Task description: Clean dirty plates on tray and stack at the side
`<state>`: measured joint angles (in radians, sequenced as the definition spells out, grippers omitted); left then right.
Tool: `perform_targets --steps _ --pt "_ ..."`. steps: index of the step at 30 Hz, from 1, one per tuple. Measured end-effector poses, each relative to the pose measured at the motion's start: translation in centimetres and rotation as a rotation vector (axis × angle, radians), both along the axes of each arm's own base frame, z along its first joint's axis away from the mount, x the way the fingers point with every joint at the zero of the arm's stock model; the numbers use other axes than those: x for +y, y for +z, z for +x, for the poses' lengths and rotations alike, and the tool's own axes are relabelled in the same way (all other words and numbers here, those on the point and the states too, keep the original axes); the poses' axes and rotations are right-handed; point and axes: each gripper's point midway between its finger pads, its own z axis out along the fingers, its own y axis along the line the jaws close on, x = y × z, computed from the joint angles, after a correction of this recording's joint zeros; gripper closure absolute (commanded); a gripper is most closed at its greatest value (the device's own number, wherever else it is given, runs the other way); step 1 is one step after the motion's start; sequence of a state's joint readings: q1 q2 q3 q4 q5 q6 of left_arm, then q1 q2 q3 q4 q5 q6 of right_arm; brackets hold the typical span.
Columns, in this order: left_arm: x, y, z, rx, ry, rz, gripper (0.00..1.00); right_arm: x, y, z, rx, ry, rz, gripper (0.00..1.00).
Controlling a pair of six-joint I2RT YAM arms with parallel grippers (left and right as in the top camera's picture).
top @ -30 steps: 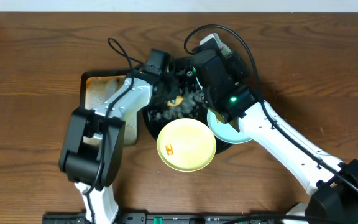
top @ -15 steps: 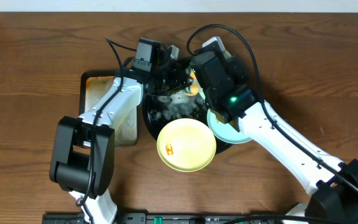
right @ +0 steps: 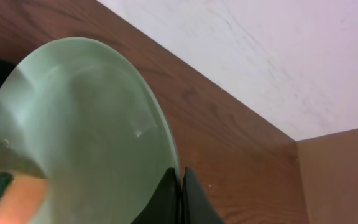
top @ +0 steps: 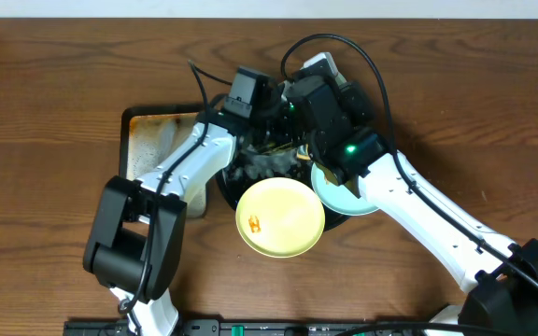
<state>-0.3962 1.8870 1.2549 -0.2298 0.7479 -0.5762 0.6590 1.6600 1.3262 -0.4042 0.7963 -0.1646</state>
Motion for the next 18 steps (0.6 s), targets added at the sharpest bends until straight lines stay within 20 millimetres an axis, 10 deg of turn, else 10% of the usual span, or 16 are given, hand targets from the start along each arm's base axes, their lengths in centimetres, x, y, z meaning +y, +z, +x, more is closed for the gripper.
perform_targets --steps 18 --pt "5.4 -3.8 2.2 -0.079 0.125 0.284 0.89 1.8 0.0 -0.8 0.001 0.046 -0.007 0.99"
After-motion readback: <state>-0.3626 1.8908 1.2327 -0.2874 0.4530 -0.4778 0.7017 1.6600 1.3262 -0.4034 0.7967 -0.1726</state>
